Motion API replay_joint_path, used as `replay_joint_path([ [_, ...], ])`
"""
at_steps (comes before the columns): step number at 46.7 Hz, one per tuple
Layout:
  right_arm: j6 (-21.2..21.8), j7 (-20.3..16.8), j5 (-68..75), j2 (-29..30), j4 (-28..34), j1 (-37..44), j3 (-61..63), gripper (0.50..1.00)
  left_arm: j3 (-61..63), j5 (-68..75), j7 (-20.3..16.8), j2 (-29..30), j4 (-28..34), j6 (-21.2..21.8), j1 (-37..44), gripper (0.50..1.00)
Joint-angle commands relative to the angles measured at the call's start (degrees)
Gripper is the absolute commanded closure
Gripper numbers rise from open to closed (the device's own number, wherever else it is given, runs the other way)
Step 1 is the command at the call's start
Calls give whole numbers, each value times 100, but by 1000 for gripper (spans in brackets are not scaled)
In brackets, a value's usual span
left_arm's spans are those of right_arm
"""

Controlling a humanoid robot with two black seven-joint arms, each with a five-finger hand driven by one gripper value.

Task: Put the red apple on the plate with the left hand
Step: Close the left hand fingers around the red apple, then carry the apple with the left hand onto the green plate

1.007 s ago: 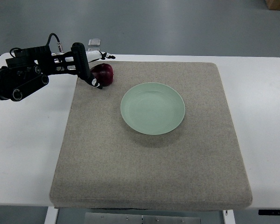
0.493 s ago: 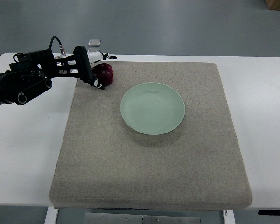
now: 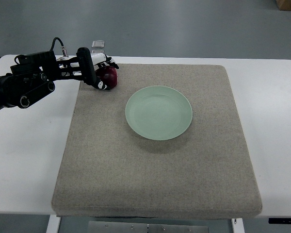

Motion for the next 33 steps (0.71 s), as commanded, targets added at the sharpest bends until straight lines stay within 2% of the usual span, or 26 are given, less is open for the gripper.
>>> replay_joint_path([
  [1,0,0,0,0,0,0,5,536,0,0,1,-13,9,-1,0,979],
  [2,0,0,0,0,0,0,-4,536,0,0,1,-13,9,-1,0,1000],
  [21,0,0,0,0,0,0,-4,536,-70,-17,-8,-93,-35,17,-79,1000],
  [33,0,0,0,0,0,0,-4,536,-88,-26,-26,-224,-307,228,-211,1000],
])
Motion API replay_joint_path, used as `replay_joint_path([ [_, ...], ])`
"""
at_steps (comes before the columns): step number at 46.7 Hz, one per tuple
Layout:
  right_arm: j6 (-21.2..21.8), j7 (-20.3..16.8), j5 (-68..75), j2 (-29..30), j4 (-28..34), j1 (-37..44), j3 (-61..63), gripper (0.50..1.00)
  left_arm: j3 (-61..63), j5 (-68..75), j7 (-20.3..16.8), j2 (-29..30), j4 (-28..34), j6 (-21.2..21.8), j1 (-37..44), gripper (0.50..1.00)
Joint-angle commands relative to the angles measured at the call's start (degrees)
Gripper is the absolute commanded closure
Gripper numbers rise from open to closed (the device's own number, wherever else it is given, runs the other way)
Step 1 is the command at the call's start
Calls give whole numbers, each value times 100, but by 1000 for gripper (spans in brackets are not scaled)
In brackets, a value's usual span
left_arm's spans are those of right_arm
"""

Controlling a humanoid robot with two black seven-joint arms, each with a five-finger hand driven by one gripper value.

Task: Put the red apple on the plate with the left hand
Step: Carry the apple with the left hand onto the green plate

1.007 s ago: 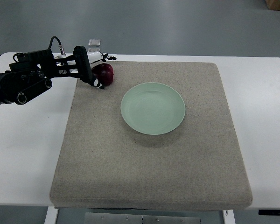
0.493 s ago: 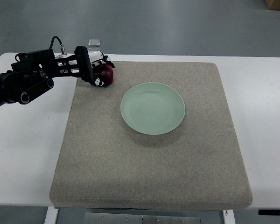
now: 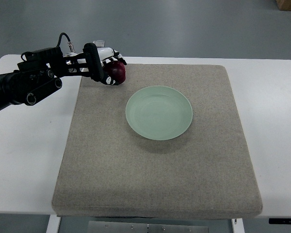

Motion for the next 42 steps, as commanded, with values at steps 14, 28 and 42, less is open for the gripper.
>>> replay_joint_path([
  [14,0,-1,0,0,0,-1,5,536,-43,61,5,-13,-1382,295,-99,1000],
  [28,0,-1,0,0,0,-1,-3,536,18,140,-4,-22,-2086,286,-64,1000],
  [42,0,-1,0,0,0,-1,-3,536,176,237,4,-83,-2086,251,33,997],
])
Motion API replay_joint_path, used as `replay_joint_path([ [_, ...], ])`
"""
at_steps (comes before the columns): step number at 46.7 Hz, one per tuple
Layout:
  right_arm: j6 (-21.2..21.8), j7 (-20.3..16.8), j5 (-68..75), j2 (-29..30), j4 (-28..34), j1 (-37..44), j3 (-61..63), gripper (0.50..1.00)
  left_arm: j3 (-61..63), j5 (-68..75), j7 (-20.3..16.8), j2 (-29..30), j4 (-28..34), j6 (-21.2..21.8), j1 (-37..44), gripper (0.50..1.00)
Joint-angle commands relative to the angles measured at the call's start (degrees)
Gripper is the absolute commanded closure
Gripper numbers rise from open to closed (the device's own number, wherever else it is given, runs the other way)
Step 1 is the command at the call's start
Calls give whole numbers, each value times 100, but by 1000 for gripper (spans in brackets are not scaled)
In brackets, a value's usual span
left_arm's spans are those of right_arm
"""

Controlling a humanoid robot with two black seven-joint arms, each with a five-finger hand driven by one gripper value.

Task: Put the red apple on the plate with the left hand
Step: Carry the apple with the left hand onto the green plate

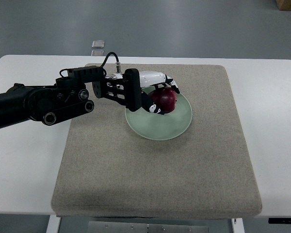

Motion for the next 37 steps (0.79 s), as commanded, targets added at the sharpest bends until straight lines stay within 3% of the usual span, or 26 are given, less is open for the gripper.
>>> replay_joint_path([
  [1,0,0,0,0,0,0,-5,536,76,14,-2,-1,2,8,4,997],
  [10,0,0,0,0,0,0,-5,536,138,5,7,-9,19,8,4,986],
  [16,0,0,0,0,0,0,4,536,138,5,7,-27,54,17,13,947],
  [25,0,0,0,0,0,0,4,536,138,5,7,-36,63,17,100,759],
  [30,0,0,0,0,0,0,4,536,147,5,7,-36,63,8,118,729],
  [31,0,0,0,0,0,0,4,536,147,5,7,-36,72,8,118,707],
  [33,0,0,0,0,0,0,4,536,138,5,7,-36,72,17,118,609],
  [37,0,0,0,0,0,0,4,536,147,5,7,-36,72,17,118,581],
])
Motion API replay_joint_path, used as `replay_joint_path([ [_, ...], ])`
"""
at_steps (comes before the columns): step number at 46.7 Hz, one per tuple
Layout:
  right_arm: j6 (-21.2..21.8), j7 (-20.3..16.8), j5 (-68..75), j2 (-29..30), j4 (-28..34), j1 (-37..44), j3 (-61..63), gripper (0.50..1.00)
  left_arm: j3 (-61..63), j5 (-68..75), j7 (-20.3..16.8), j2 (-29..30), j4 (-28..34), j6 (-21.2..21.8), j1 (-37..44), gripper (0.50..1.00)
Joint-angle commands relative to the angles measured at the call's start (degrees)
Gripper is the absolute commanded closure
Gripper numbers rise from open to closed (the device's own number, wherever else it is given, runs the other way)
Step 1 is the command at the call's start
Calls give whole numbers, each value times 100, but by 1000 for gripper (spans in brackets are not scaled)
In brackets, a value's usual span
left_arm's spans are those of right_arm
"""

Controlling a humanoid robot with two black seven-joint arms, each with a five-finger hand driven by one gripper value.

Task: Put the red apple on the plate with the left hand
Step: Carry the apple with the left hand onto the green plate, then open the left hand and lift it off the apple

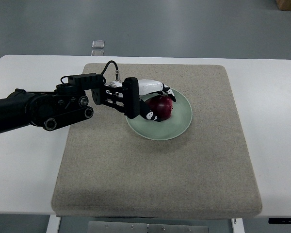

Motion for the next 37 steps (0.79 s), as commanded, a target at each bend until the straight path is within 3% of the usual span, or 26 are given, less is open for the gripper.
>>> replay_joint_path([
  [1,0,0,0,0,-2,0,3,536,3,1,0,0,1,3,0,579],
  [7,0,0,0,0,-2,0,3,536,3,-8,0,0,9,3,9,542],
  [25,0,0,0,0,-2,0,3,536,-58,-34,0,97,44,3,0,536],
  [37,0,0,0,0,-2,0,3,536,-102,-175,0,124,1037,12,-26,534],
])
